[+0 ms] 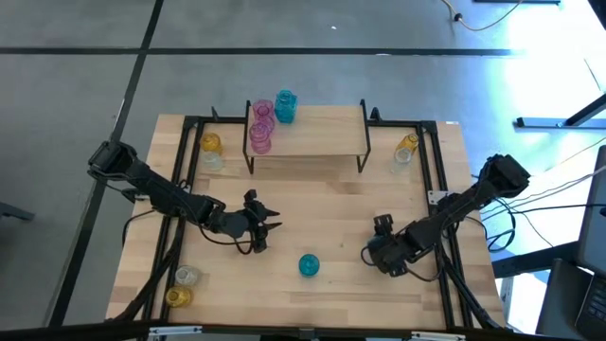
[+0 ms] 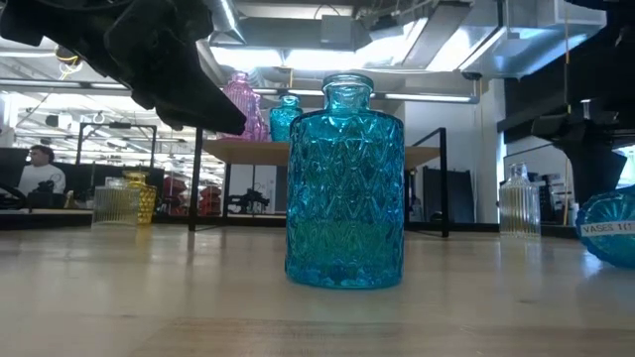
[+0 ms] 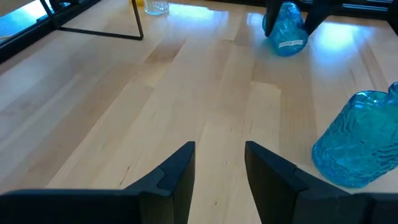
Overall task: Sort vases onto shelf
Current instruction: Put the right blue flower vase on the shelf aligned with the other blue flower vase
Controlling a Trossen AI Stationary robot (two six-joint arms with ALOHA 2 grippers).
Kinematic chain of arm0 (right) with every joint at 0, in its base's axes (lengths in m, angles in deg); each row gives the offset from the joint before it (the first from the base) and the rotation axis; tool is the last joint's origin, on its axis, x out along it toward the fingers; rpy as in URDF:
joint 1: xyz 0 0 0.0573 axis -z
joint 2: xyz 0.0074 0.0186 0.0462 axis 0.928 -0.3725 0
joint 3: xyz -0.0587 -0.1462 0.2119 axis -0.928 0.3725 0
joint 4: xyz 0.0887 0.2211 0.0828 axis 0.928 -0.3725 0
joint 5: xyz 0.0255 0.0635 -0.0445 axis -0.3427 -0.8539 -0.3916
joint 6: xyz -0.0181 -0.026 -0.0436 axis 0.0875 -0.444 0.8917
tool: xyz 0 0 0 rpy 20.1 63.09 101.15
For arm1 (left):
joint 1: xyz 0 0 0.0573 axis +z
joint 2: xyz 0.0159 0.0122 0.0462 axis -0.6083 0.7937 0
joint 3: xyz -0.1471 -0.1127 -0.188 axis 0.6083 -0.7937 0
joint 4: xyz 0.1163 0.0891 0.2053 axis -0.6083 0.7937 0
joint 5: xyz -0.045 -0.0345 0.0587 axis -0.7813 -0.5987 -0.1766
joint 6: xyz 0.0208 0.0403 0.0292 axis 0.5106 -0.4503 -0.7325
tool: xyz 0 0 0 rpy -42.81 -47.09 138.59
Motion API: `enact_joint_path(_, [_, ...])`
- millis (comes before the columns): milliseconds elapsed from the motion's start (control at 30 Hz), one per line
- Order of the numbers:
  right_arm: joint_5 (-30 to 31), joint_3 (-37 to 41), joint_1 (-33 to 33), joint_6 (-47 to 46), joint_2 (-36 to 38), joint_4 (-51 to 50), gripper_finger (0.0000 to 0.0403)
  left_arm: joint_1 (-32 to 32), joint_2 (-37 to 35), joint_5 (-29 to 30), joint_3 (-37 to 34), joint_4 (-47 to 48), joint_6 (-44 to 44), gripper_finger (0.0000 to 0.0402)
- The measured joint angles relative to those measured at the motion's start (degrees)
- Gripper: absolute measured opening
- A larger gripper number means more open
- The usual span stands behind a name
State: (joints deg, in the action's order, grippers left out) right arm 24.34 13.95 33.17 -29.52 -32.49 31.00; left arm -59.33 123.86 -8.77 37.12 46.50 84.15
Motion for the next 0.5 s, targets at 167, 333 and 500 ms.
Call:
enact_joint_path(167, [-1.2,0.0,4.5,-6.0,0.0,-1.9,0.0296,0.0,0.0,0.0,0.0,0.0,0.0,0.0133])
enact_joint_path(333, [-4.8,0.0,9.4,-9.9,0.0,-2.8,0.0296,0.0,0.0,0.0,0.0,0.0,0.0,0.0133])
enact_joint_path(500, [-6.1,0.1,12.9,-10.2,-0.1,-2.8,0.0292,0.0,0.0,0.0,0.0,0.0,0.0,0.0133])
